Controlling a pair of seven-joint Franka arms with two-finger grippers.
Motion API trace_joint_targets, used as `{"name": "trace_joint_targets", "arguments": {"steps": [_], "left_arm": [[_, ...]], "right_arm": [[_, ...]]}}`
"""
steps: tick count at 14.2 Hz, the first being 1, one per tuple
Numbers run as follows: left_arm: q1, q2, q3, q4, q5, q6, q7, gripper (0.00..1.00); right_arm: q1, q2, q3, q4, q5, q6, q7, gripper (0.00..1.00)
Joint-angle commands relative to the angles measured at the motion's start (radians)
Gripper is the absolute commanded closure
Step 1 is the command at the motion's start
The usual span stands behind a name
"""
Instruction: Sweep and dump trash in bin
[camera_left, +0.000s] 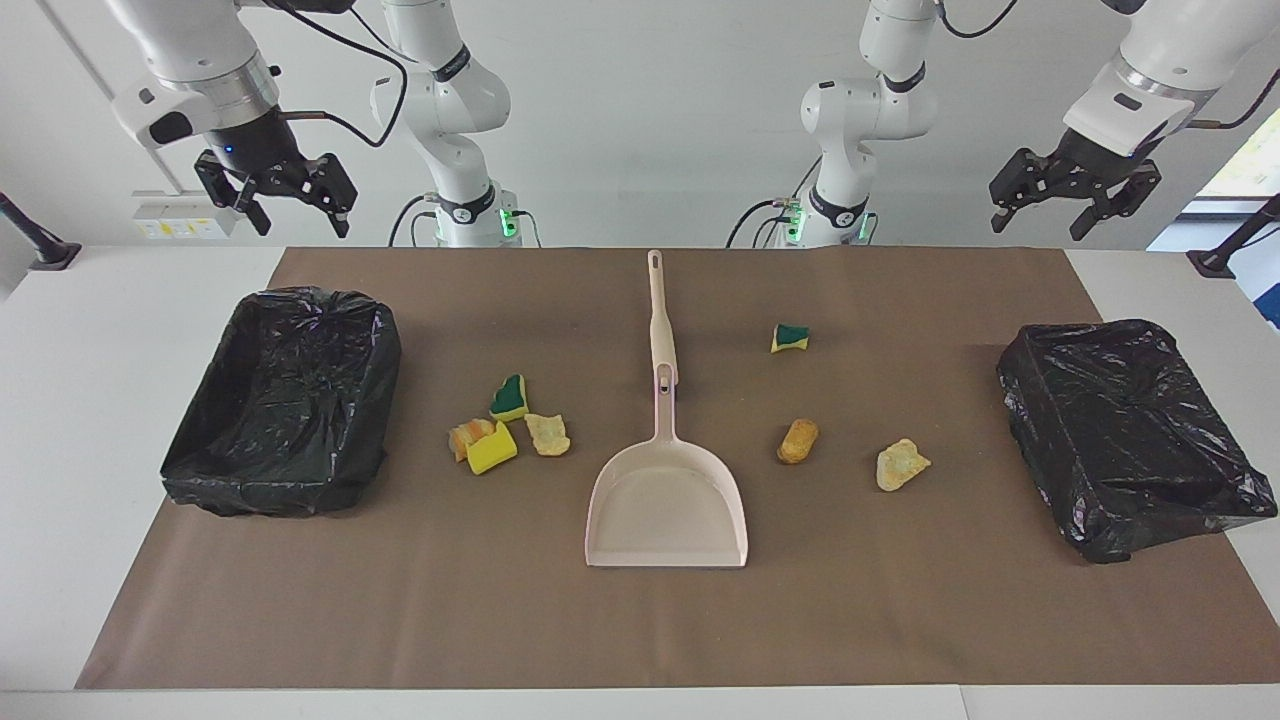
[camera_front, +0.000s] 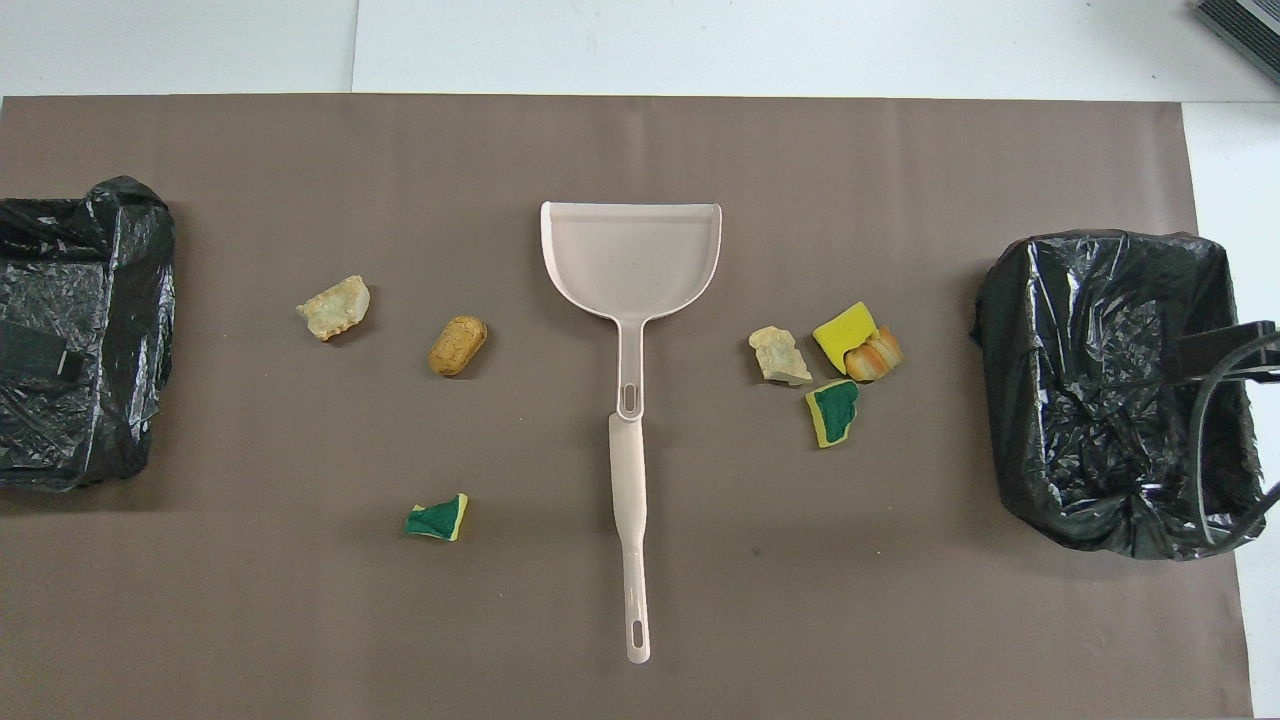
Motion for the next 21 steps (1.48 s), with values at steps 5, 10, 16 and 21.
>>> {"name": "trace_joint_targets", "arguments": {"steps": [5, 10, 16, 21], "left_arm": [[-0.013, -0.012, -0.001, -0.003, 0.013, -0.006, -0.017, 0.0], [-0.012, -0.015, -0.005, -0.012, 0.007, 0.0, -0.027, 0.0], [-0.086, -0.069, -0.028, -0.111, -0.003, 0.023, -0.077, 0.0], [-0.275, -0.115, -0.031, -0.272, -0.003, 0.164, -0.279, 0.0]], "right_arm": [[-0.003, -0.019, 0.0, -0.021, 0.005, 0.015, -0.022, 0.0], [-0.003, -0.019, 0.0, -0.021, 0.005, 0.015, -0.022, 0.0], [-0.003, -0.019, 0.002, -0.021, 0.005, 0.017, -0.022, 0.0], [-0.003, -0.019, 0.002, -0.021, 0.005, 0.015, -0.022, 0.0]]}}
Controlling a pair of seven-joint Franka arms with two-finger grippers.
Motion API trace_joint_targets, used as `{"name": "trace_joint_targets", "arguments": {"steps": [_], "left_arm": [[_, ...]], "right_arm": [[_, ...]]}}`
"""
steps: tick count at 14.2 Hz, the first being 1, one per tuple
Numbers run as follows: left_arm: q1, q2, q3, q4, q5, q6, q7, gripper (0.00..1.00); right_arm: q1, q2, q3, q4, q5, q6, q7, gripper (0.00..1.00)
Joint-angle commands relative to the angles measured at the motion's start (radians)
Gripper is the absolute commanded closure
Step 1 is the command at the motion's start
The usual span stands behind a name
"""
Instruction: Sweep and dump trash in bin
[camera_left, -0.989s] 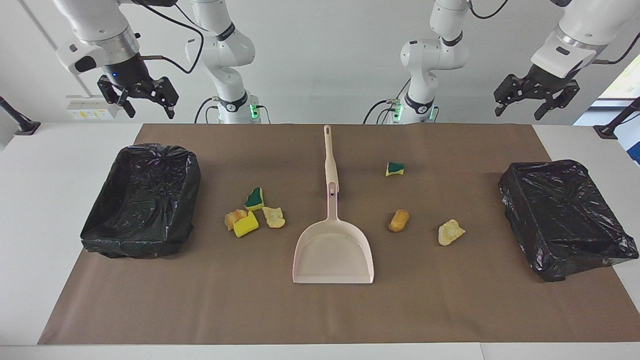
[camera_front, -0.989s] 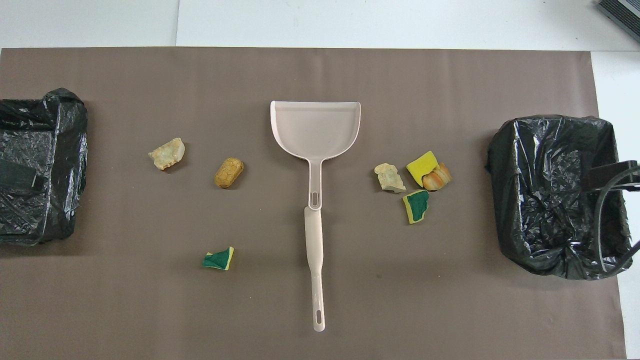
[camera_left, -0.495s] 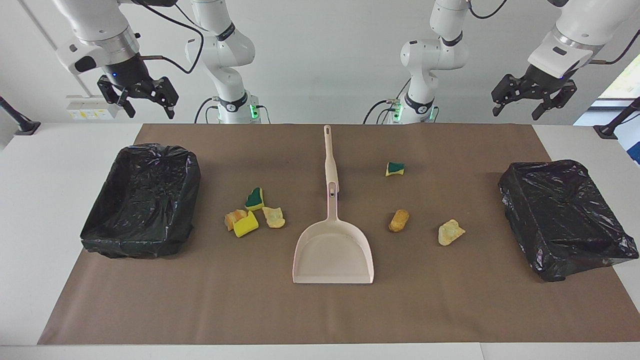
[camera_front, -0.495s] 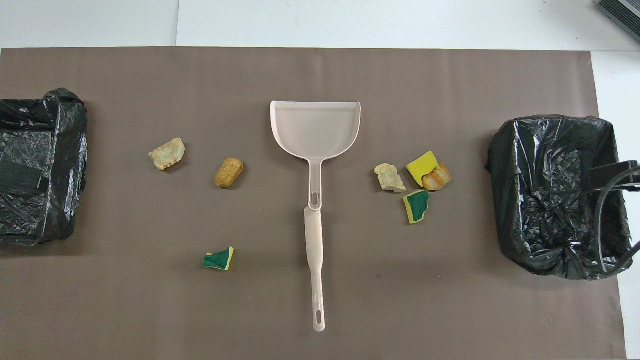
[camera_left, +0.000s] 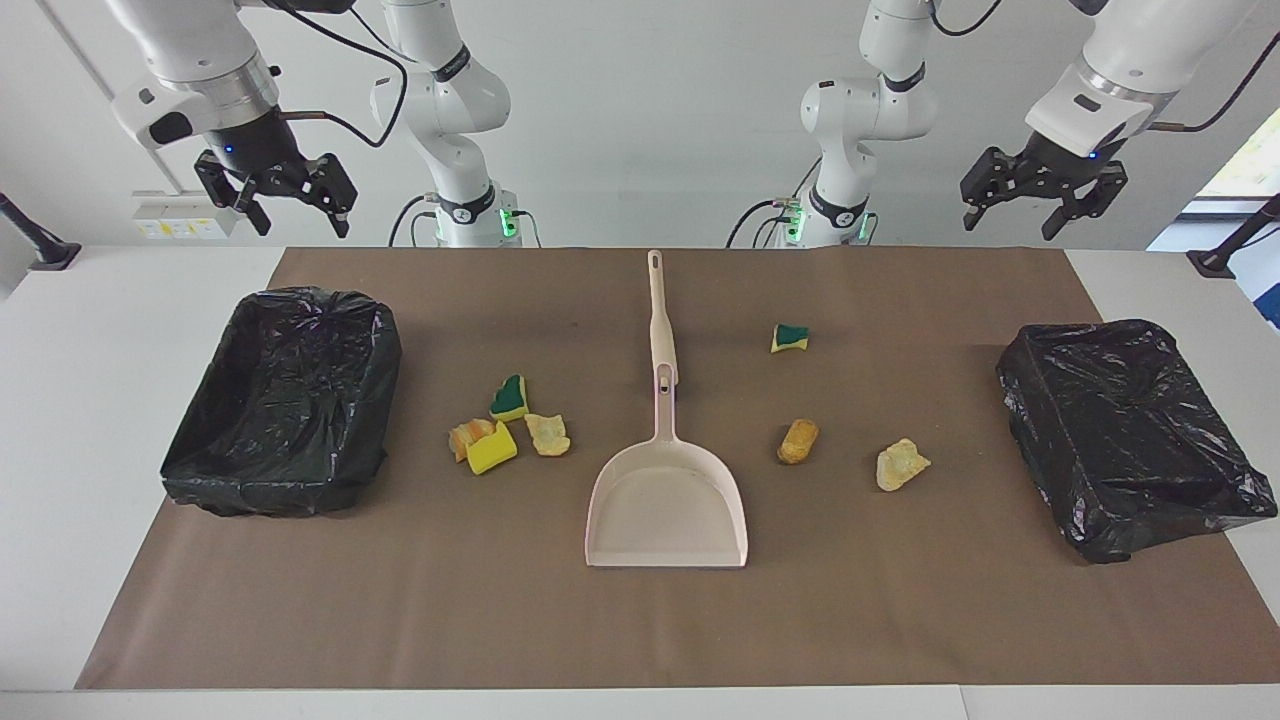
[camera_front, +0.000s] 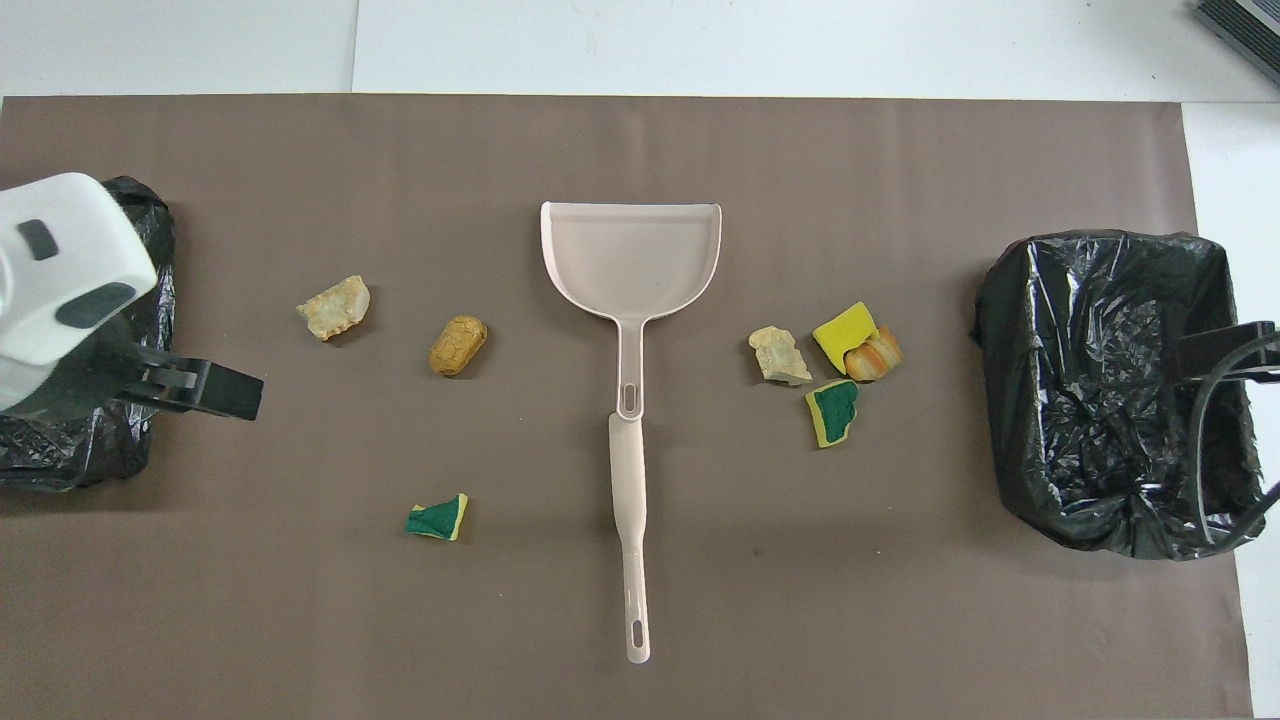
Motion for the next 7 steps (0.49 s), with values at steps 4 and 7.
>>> {"name": "trace_joint_targets", "arguments": {"steps": [4, 7], "left_arm": [[-0.277, -0.052, 0.01, -0.279, 0.001, 0.281, -0.354, 0.0], [-0.386, -0.04, 0.01, -0.373, 0.001, 0.389, -0.453, 0.0]], "right_arm": [[-0.003, -0.019, 0.002, -0.021, 0.005, 0.015, -0.022, 0.0], [-0.003, -0.019, 0.0, -0.021, 0.005, 0.015, -0.022, 0.0]]}}
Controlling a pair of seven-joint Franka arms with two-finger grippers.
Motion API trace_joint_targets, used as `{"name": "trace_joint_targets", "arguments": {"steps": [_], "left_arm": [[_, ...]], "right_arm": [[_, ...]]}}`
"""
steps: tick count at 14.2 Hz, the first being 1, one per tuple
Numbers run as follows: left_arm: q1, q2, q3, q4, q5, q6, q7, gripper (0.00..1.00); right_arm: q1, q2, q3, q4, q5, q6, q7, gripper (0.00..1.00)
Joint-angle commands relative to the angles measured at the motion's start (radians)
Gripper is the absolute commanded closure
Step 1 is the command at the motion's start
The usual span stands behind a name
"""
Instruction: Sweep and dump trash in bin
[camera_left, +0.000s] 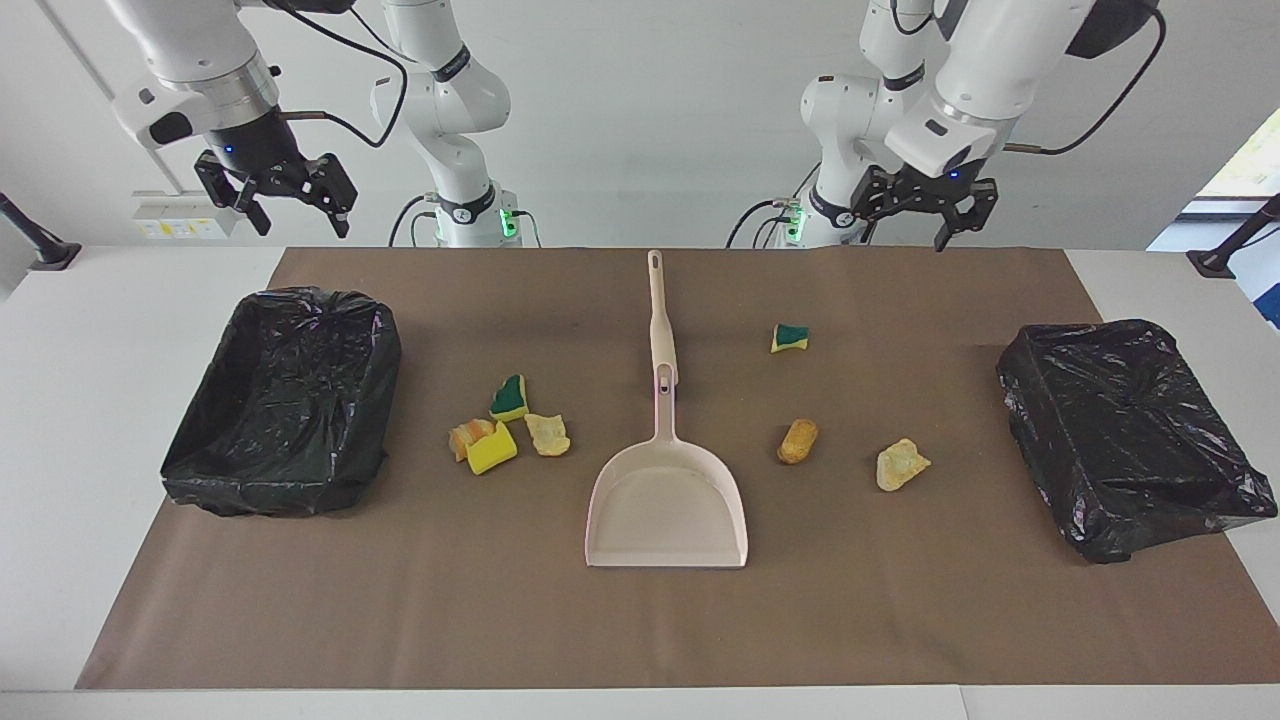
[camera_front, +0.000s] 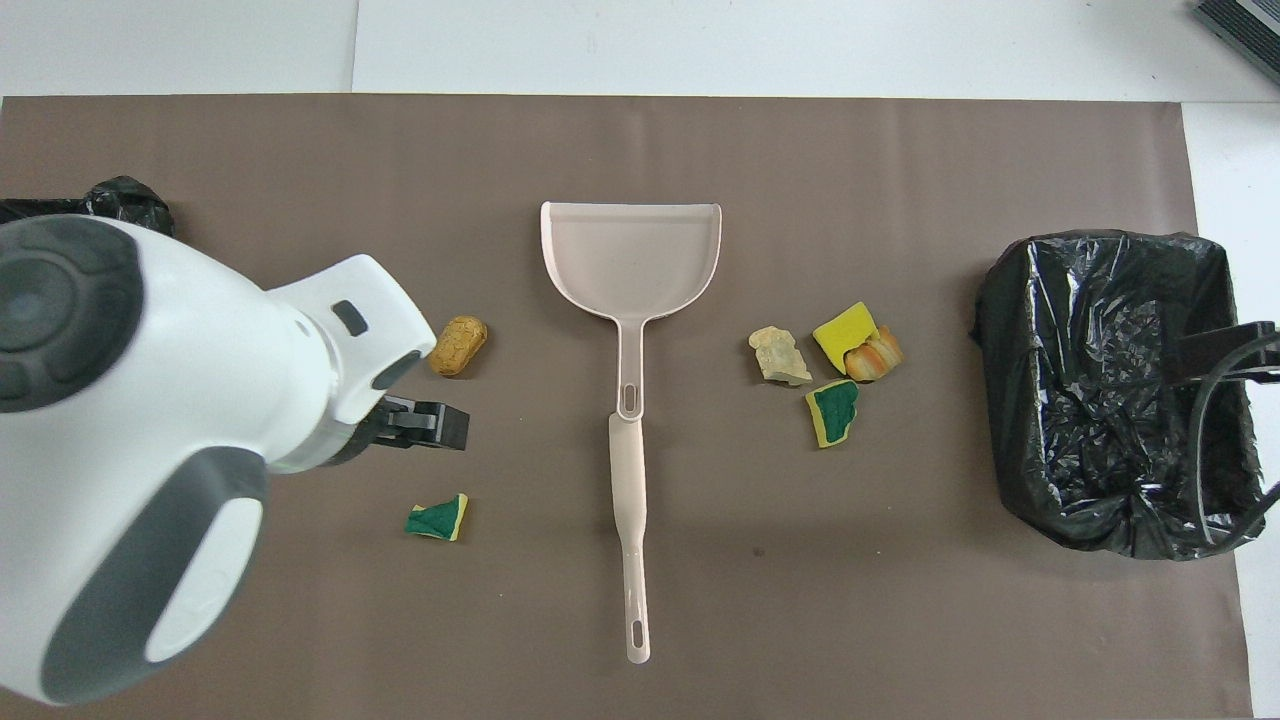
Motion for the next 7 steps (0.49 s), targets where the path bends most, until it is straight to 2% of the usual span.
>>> {"name": "trace_joint_targets", "arguments": {"steps": [1, 3, 7], "left_arm": [[-0.095, -0.026, 0.02, -0.114, 0.002, 0.094, -0.073, 0.0], [-0.159, -0.023, 0.022, -0.169, 0.002, 0.16, -0.127, 0.0], [-0.296, 0.032, 0.02, -0.269, 0.002, 0.296, -0.282, 0.0]], "right_arm": [[-0.003, -0.019, 0.0, -0.021, 0.005, 0.015, -0.022, 0.0], [-0.003, -0.019, 0.0, -0.021, 0.005, 0.015, -0.022, 0.0], [-0.003, -0.019, 0.0, -0.021, 0.005, 0.015, -0.022, 0.0]]}}
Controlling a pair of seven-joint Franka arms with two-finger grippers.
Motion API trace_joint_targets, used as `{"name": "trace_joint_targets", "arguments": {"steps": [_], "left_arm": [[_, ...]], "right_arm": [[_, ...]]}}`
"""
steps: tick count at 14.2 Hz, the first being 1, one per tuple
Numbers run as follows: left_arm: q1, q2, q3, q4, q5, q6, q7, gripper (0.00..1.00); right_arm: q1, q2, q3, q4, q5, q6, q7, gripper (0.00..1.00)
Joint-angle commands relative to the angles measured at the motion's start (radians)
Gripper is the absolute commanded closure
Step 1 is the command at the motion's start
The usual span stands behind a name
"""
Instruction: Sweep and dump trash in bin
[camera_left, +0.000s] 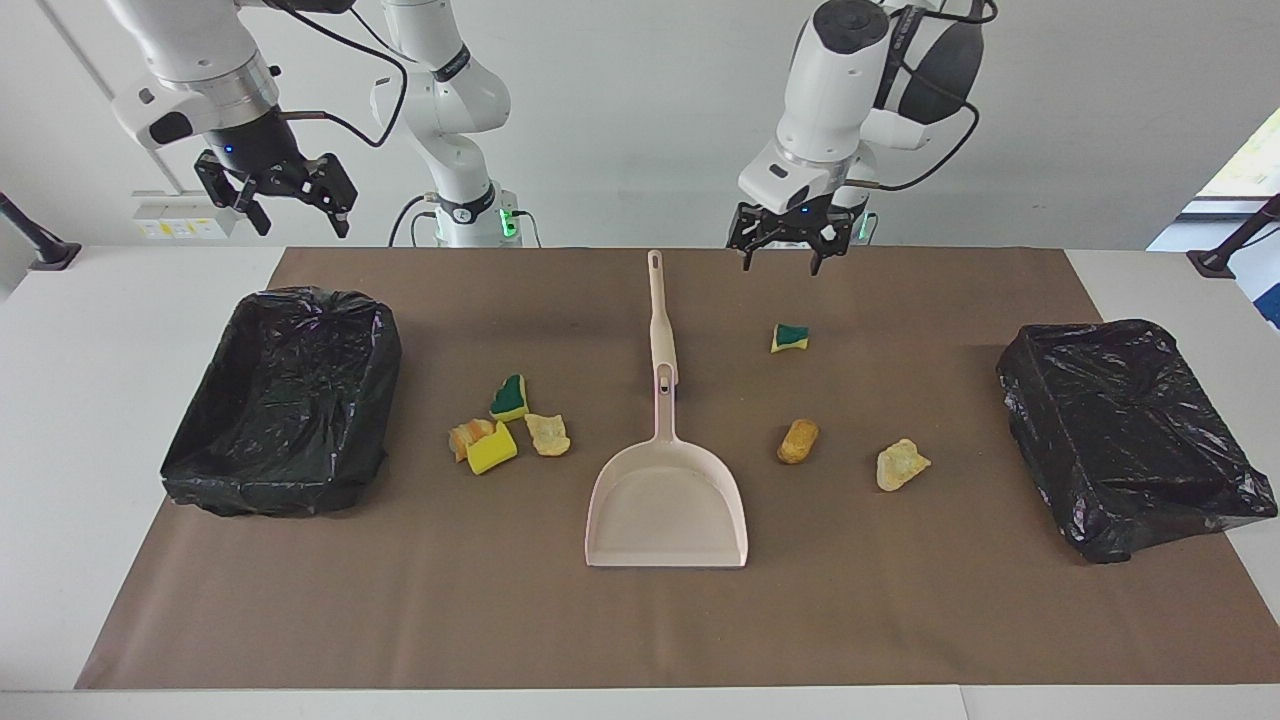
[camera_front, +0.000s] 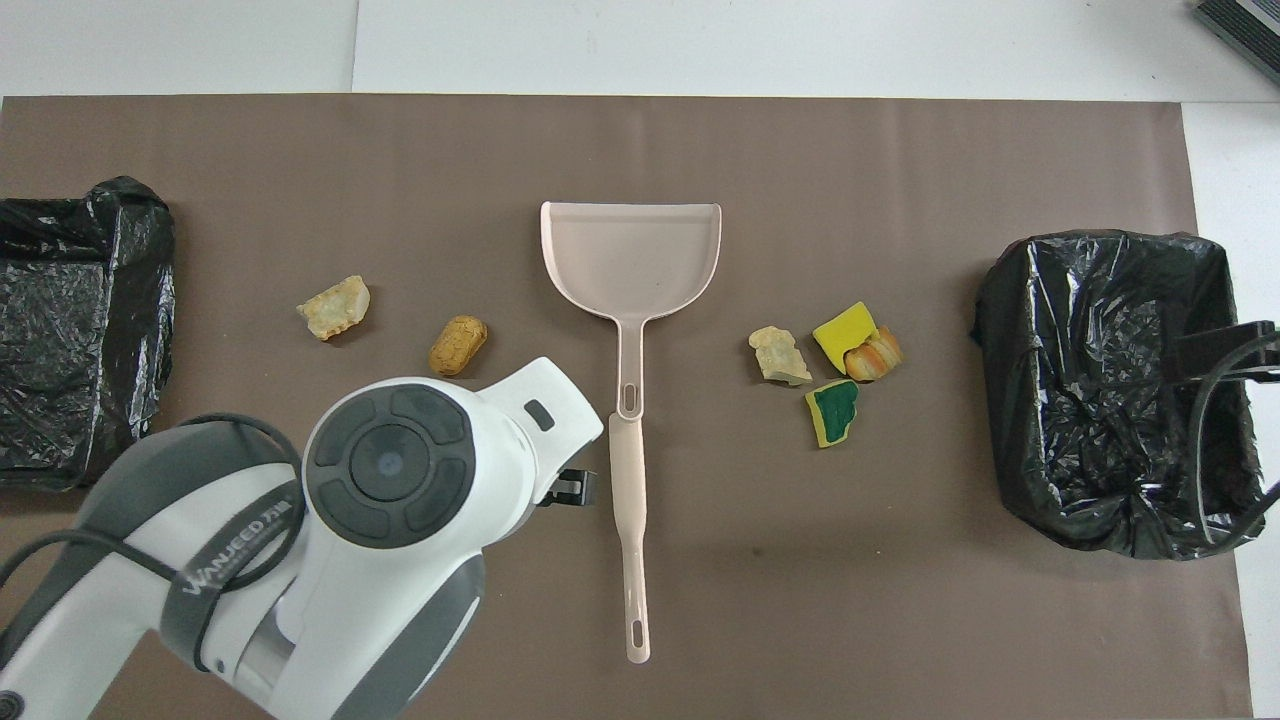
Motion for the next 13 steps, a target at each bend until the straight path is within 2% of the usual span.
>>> {"name": "trace_joint_targets", "arguments": {"steps": [1, 4, 9, 11, 13], "left_arm": [[-0.091, 0.007, 0.02, -0.092, 0.002, 0.114, -0.079, 0.0], [-0.131, 0.038, 0.02, -0.129, 0.002, 0.185, -0.162, 0.0], [-0.143, 0.061, 0.019, -0.166, 0.0, 0.214, -0.173, 0.01], [-0.158, 0.079, 0.018, -0.168, 0.0, 0.223, -0.174, 0.05], [-0.159, 0.096, 0.018, -0.169, 0.0, 0.253, -0.176, 0.14]], "right_arm": [[-0.003, -0.019, 0.002, -0.021, 0.005, 0.015, -0.022, 0.0], [-0.003, -0.019, 0.002, -0.021, 0.005, 0.015, -0.022, 0.0], [-0.003, -0.019, 0.0, -0.021, 0.005, 0.015, -0.022, 0.0], [-0.003, -0.019, 0.0, -0.021, 0.005, 0.015, -0.022, 0.0], [-0.003, -0.019, 0.002, -0.021, 0.005, 0.017, -0.022, 0.0]]}}
